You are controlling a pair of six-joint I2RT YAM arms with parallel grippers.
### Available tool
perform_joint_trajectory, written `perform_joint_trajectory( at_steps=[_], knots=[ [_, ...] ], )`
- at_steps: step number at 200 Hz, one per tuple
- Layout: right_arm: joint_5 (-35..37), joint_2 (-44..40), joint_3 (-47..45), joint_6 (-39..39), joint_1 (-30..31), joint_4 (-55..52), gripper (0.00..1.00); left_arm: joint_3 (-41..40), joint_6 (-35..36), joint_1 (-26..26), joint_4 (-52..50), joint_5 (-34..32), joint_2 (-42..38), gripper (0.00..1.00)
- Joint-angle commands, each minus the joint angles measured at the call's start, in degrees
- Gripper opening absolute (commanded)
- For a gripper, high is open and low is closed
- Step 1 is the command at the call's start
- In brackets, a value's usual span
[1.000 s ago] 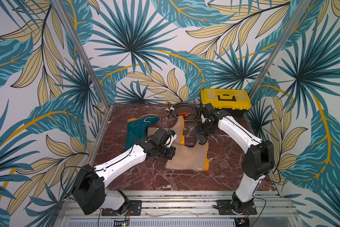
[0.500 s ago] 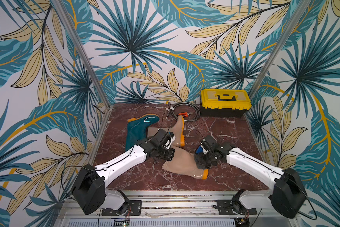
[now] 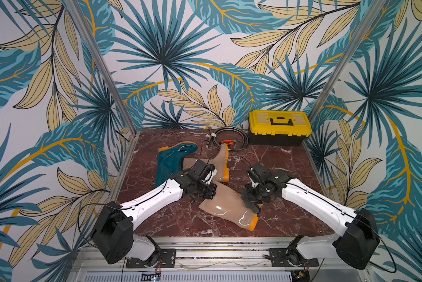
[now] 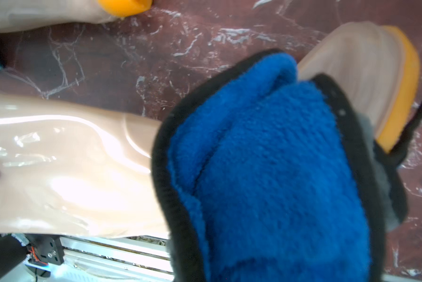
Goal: Wipe the rubber boots with a cloth
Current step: Wipe the dirt off the rubber boot.
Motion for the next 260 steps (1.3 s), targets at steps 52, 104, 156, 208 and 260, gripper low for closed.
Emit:
perform_joint_trajectory(
  at_steps=[52, 104, 156, 208, 260],
  knots=[
    [-2.08, -4.69, -7.85, 5.09, 12.19, 4.44, 0.00, -0.78, -0.60, 5.63, 2.81, -0.72, -0.43, 0.00],
    [-0.26, 5.49, -5.65, 6.69, 16.43, 8.19, 0.00, -1.56, -1.01, 5.79, 3.02, -0.87, -0.67, 0.00],
    [1.29, -8.85, -16.08, 11.12, 5.76, 0.13, 0.00, -1.60, 0.40, 6.40, 3.04, 0.42, -0.74, 0.00],
    [-4.98, 5.94, 4.12, 3.12, 6.17, 3.87, 0.00, -2.44, -0.53, 6.02, 4.23, 1.81, -1.02, 0.00],
    [-1.49, 12.96, 10.31, -5.96, -6.18, -1.45, 0.00, -4.51, -0.17, 5.98, 4.15, 2.44, -3.99, 0.00]
  ],
)
